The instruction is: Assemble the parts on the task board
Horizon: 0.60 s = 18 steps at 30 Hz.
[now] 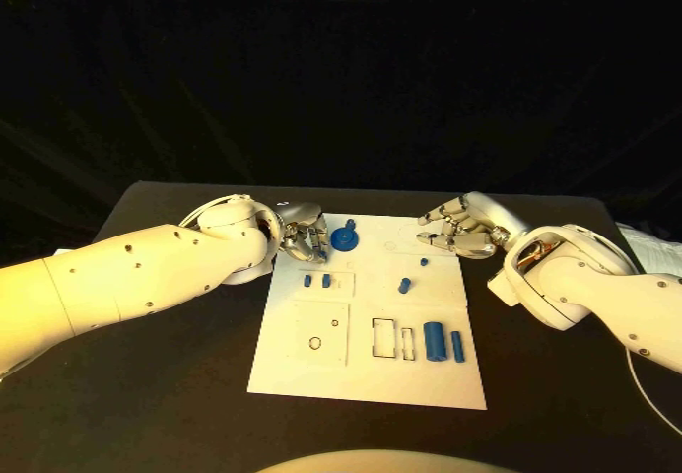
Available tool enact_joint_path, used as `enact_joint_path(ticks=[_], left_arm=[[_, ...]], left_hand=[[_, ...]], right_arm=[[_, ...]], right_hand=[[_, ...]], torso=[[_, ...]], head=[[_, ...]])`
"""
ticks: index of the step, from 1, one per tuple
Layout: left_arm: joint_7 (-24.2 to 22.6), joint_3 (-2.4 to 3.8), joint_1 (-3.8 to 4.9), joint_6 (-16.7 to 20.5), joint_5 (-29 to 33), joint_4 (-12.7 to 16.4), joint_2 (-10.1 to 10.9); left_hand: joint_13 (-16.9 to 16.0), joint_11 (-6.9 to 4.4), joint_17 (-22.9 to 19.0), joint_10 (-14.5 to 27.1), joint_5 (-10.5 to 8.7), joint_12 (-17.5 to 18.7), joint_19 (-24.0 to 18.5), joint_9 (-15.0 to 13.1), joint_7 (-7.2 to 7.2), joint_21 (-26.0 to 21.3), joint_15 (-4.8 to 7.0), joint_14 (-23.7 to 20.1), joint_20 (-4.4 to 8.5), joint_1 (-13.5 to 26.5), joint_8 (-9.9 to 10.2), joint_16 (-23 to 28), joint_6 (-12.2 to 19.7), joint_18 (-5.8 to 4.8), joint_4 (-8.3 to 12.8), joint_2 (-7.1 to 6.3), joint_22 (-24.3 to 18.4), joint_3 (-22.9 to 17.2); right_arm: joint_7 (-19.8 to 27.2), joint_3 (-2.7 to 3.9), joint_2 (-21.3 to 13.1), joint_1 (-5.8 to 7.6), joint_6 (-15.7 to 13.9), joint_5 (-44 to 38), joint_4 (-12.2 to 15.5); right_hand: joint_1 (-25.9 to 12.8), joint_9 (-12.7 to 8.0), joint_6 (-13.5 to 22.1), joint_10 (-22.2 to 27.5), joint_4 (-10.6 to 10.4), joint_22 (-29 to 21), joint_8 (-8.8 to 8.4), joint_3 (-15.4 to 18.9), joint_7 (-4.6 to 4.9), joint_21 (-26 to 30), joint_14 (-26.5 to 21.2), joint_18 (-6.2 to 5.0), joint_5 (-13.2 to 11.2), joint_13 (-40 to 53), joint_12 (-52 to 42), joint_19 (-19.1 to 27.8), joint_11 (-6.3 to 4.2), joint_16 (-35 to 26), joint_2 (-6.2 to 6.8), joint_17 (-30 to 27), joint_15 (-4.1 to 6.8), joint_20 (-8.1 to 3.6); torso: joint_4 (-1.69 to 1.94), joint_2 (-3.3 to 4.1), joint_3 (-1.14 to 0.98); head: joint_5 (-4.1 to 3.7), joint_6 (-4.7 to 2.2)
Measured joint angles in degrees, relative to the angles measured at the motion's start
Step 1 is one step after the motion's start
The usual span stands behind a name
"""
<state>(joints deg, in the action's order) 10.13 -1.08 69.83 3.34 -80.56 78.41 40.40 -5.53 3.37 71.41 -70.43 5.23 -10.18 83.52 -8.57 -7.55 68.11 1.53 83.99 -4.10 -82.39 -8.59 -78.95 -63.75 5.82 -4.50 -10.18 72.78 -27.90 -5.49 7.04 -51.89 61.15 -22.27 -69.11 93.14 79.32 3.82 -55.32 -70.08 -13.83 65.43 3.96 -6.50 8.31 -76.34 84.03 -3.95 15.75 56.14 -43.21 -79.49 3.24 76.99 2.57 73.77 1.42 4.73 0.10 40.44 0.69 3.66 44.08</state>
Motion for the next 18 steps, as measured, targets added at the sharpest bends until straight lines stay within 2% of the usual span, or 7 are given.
enact_joint_path(ticks=[18], left_arm=[[0.60,-0.08,0.01,-1.69,-2.21,-0.34,-0.61]], left_hand=[[0.00,0.00,0.01,-0.41,0.00,0.00,0.00,0.01,0.00,0.00,0.00,0.00,0.00,0.00,0.01,0.00,0.01,0.00,0.00,0.00,0.05,0.00]], right_arm=[[0.03,0.00,0.04,-0.01,0.00,0.02,0.01]], right_hand=[[0.00,0.00,0.00,0.00,0.00,0.00,0.00,0.00,0.00,0.00,0.00,0.00,0.00,0.00,0.00,0.00,0.00,0.00,0.00,0.00,0.00,0.00]], torso=[[0.02,-0.04,-0.01]], head=[[-0.08,0.29]])
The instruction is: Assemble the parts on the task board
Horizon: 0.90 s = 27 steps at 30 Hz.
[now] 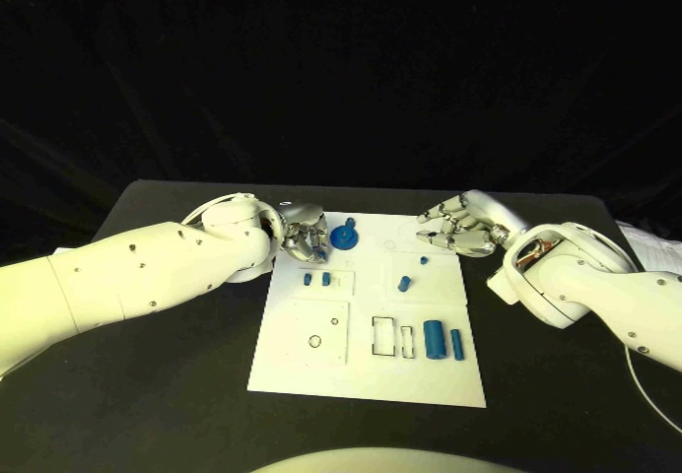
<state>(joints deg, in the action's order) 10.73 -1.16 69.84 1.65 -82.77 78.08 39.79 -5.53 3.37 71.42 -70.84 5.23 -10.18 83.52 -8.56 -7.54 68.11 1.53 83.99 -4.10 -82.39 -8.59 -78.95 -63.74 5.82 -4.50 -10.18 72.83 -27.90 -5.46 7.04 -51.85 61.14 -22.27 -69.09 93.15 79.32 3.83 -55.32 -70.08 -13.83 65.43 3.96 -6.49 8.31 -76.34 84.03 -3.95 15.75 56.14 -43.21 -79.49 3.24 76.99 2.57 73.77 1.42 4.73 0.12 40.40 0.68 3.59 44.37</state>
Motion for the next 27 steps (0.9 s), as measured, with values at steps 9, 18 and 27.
enact_joint_path(ticks=[9,18,27], left_arm=[[0.06,-0.01,-0.06,-1.02,-0.31,0.09,-0.10],[0.11,-0.01,-0.05,-1.38,-0.41,0.05,-0.21],[0.21,-0.05,-0.21,-1.41,-0.47,-0.20,-0.45]], left_hand=[[-0.13,-0.22,0.00,-0.21,0.00,0.00,0.00,0.02,0.22,0.00,0.00,0.00,0.00,0.00,0.00,0.00,-0.22,0.00,0.17,0.00,0.11,0.17],[-0.13,-0.22,0.00,-0.21,0.00,0.22,0.00,0.04,0.21,0.00,0.00,0.00,0.00,0.00,0.01,0.00,-0.21,0.00,0.17,0.00,0.11,0.16],[0.11,1.10,-0.16,1.11,0.00,2.43,-0.42,1.31,-1.03,0.00,-0.64,-0.02,-0.42,0.85,2.90,0.00,2.91,0.01,0.17,-0.85,0.28,0.48]], right_arm=[[0.01,0.00,-0.01,0.00,0.00,0.00,-0.01],[0.02,0.00,0.00,0.00,0.02,0.01,-0.03],[0.04,0.00,0.09,0.00,0.03,0.01,-0.12]], right_hand=[[0.00,0.00,0.00,0.00,0.00,0.00,0.00,0.00,0.00,0.00,0.00,0.00,0.00,0.00,0.00,0.00,0.00,0.00,0.00,0.00,0.00,0.00],[0.00,0.00,-0.22,0.00,0.00,0.00,0.00,0.00,0.21,0.00,0.00,0.00,0.00,0.00,0.00,0.00,0.00,0.00,0.00,0.00,0.00,0.00],[0.00,0.00,-0.22,0.00,0.00,0.00,0.00,0.00,0.21,0.00,0.00,0.00,0.00,0.00,0.00,0.00,0.00,0.00,0.00,0.00,0.00,0.00]], torso=[[0.01,-0.01,0.00],[0.03,-0.01,0.00],[0.03,0.00,0.02]], head=[[0.01,0.06],[-0.01,0.13],[-0.04,0.15]])
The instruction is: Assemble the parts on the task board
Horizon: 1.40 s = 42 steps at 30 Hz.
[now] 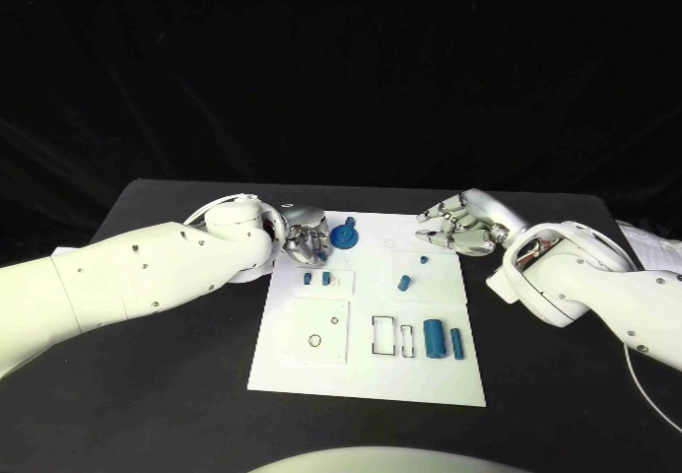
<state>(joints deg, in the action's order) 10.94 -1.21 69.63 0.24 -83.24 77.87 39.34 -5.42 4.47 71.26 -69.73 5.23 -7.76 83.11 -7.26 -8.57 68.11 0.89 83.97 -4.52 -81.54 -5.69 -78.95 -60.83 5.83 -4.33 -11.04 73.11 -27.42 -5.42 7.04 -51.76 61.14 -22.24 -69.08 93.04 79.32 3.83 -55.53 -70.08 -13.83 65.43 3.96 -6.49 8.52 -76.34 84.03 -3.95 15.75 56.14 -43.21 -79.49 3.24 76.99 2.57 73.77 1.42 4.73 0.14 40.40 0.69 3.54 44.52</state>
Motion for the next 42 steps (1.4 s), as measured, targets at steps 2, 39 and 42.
enact_joint_path(ticks=[2,39,42], left_arm=[[0.03,-0.01,-0.03,0.00,-0.01,-0.02,-0.08],[-0.08,0.14,-0.06,2.98,4.60,1.73,5.21],[-1.67,0.18,-0.05,6.03,9.12,1.84,6.30]], left_hand=[[0.10,0.24,-0.15,0.24,0.00,0.33,-0.11,0.29,-0.31,0.00,-0.11,0.11,-0.29,0.00,0.53,0.00,0.69,0.00,0.00,0.00,0.00,0.00],[0.92,1.16,-2.37,5.58,0.01,0.94,-1.12,2.93,-0.85,-3.67,-1.21,0.02,-1.54,-1.08,-0.04,0.45,4.35,-0.01,0.19,1.54,-2.14,1.65],[0.80,0.94,-2.13,4.18,0.01,0.07,-1.12,2.90,-0.97,-4.11,-1.21,0.02,-1.54,-1.78,-0.63,0.17,2.72,-0.01,0.72,1.76,-2.52,-0.47]], right_arm=[[0.00,0.00,0.03,0.00,0.01,0.00,-0.02],[-0.23,-0.02,-0.32,-0.12,0.94,-1.47,-2.61],[-0.48,-0.01,-0.31,-0.12,1.83,-4.27,-3.11]], right_hand=[[0.00,0.00,0.00,0.00,0.00,0.00,0.00,0.00,0.00,0.00,0.00,0.00,0.00,0.00,0.00,0.00,0.00,0.00,0.00,0.00,0.00,0.00],[5.57,0.15,-0.09,8.89,0.70,-10.42,0.61,-4.17,-0.45,7.45,-0.01,-1.78,-0.39,-18.63,20.66,4.42,0.76,-9.34,1.59,-8.19,-0.42,0.29],[7.27,0.39,-2.01,10.14,1.69,-11.09,1.34,-6.14,-0.51,7.87,-0.07,-1.78,-1.71,-23.90,26.12,4.42,1.11,-10.31,2.29,-9.08,-0.48,0.29]], torso=[[-0.01,0.01,0.01],[-0.02,-0.06,0.02],[-0.06,-0.07,0.00]], head=[[-0.01,0.00],[-0.25,0.13],[-0.41,-0.07]])
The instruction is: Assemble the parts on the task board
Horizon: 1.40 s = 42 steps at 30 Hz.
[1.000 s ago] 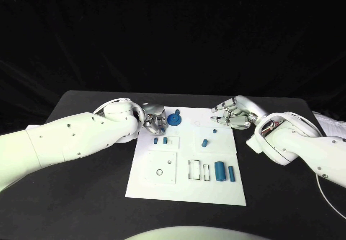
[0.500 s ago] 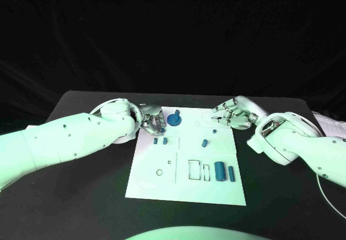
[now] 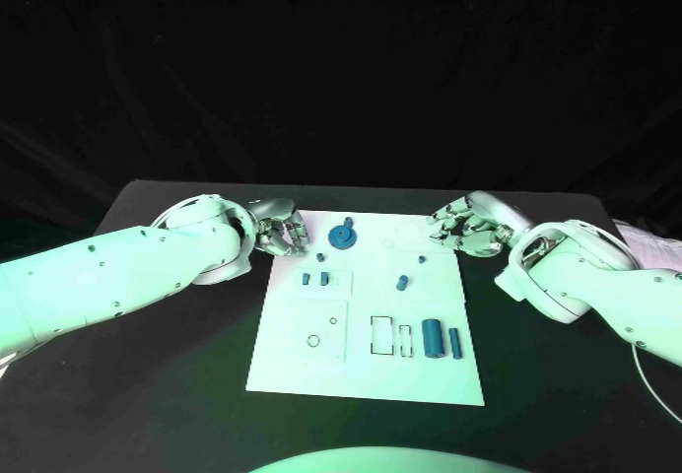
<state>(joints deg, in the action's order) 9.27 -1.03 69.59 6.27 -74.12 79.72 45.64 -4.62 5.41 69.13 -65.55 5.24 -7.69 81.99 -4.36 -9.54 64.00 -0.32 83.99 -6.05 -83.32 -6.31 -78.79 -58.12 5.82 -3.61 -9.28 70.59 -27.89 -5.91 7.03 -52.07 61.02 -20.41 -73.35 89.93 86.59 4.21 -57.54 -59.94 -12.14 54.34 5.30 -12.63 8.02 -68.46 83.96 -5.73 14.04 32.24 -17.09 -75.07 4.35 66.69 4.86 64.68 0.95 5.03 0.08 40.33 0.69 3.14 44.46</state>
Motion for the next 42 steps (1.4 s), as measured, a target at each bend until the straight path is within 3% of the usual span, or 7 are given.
enact_joint_path(ticks=[2,6,11,15,19,27,42], left_arm=[[-1.38,0.01,0.01,1.87,3.68,0.10,0.62],[-6.25,-0.01,0.03,6.16,17.90,1.04,2.01],[-12.98,-0.11,-0.05,8.70,39.10,3.47,3.20],[-17.98,-0.14,-0.14,9.53,56.78,4.72,3.91],[-20.94,-0.18,-0.20,9.96,67.48,5.24,4.47],[-23.72,-0.21,-0.26,10.35,76.32,5.91,4.62],[-25.14,-0.22,-0.28,10.42,79.52,6.27,4.52]], left_hand=[[-0.01,0.07,-1.44,-0.33,0.00,-0.29,-0.71,0.00,-0.27,-2.18,0.00,0.00,0.00,-0.01,-0.24,0.58,-0.34,0.01,0.14,-0.02,-1.57,-0.73],[-0.01,0.01,-13.33,-0.38,0.00,-1.20,-6.44,0.24,-0.57,-14.60,-0.22,-3.41,-0.07,-0.12,-0.33,8.50,-0.65,2.50,0.54,-0.17,-10.15,-2.57],[-0.01,0.53,-24.73,0.14,0.00,-2.19,-12.13,0.38,-0.58,-26.35,-0.44,-8.72,-0.30,0.82,-0.33,16.63,-0.64,4.05,0.54,-0.79,-18.14,-2.57],[-0.08,0.54,-28.35,0.15,0.00,-2.96,-12.71,0.38,-0.58,-28.09,-0.51,-10.39,-0.41,1.62,-0.55,19.20,-0.64,4.04,0.61,-0.22,-19.34,-2.27],[-0.13,0.54,-30.04,0.15,0.01,-3.18,-13.11,0.38,-0.58,-28.57,-0.50,-10.98,-0.41,1.85,-0.55,20.25,-0.64,4.03,0.72,-0.46,-19.73,-1.92],[-0.13,0.51,-31.29,0.55,0.01,-3.44,-13.11,0.38,-0.57,-28.84,-0.51,-11.39,-0.41,2.07,-0.55,21.10,-0.63,4.02,0.87,-0.23,-19.97,-1.76],[-0.12,0.70,-30.64,0.73,0.01,-3.81,-13.11,0.43,-0.57,-28.84,-0.52,-11.39,-0.40,2.07,-0.55,21.10,-0.63,4.01,0.87,-0.24,-20.03,-1.76]], right_arm=[[-0.19,0.00,0.04,0.00,0.62,-2.05,-0.15],[-1.01,0.01,0.45,-0.01,2.64,-8.59,-0.38],[-2.34,-0.06,1.51,-0.02,5.38,-16.65,-0.87],[-3.54,-0.31,2.50,-0.04,7.84,-22.47,-1.26],[-4.48,-0.67,3.53,-0.11,9.63,-26.29,-1.83],[-5.45,-1.42,5.39,-0.23,11.47,-30.08,-3.05],[-5.72,-1.68,6.98,-0.36,13.27,-32.07,-4.02]], right_hand=[[0.40,0.00,-0.81,-0.05,0.26,-0.03,0.00,-1.00,0.19,0.00,0.05,0.01,-0.66,-2.97,2.61,0.00,0.05,0.00,0.41,-0.01,-0.34,0.00],[0.51,0.00,-3.00,-2.70,1.01,0.04,0.00,-3.70,0.47,0.00,0.06,-0.90,-2.30,-10.83,8.31,-0.24,0.21,0.00,1.42,0.27,-0.34,0.24],[0.06,-0.10,-3.41,-2.80,1.53,-0.27,-0.57,-5.24,0.26,0.35,0.06,-0.90,-4.51,-15.01,10.75,-0.24,0.12,-0.40,1.87,0.15,-0.34,0.23],[-0.42,-0.14,-3.53,-3.29,1.80,-0.55,-1.01,-6.39,0.30,0.57,0.06,-0.91,-5.78,-17.86,12.02,-0.24,0.21,-0.67,2.35,-0.15,-0.34,0.23],[-0.70,-0.14,-3.53,-3.29,1.88,-0.79,-1.23,-6.63,0.30,0.80,0.06,-0.90,-6.17,-19.34,12.27,-0.23,0.21,-1.01,2.63,-0.40,-0.34,0.23],[-0.93,-0.14,-3.70,-3.50,2.17,-0.96,-1.23,-7.23,0.13,1.04,0.06,-0.90,-6.39,-20.40,12.56,-0.23,0.00,-1.33,2.85,-0.59,-0.34,0.23],[-0.93,0.03,-4.86,-5.33,2.90,-0.68,-1.23,-8.74,-0.41,1.04,0.06,-0.90,-6.60,-22.43,12.47,-0.67,-0.19,-1.55,2.85,-0.71,-0.34,0.20]], torso=[[-0.01,0.00,0.01],[-0.03,0.04,-0.03],[0.04,0.05,0.04],[0.04,0.05,0.04],[0.04,0.05,0.01],[0.08,0.08,0.07],[0.06,0.07,0.08]], head=[[-0.11,-0.12],[-0.74,-0.40],[-2.16,-0.78],[-3.07,-0.92],[-3.47,-1.03],[-3.50,-1.05],[-3.52,-0.88]])
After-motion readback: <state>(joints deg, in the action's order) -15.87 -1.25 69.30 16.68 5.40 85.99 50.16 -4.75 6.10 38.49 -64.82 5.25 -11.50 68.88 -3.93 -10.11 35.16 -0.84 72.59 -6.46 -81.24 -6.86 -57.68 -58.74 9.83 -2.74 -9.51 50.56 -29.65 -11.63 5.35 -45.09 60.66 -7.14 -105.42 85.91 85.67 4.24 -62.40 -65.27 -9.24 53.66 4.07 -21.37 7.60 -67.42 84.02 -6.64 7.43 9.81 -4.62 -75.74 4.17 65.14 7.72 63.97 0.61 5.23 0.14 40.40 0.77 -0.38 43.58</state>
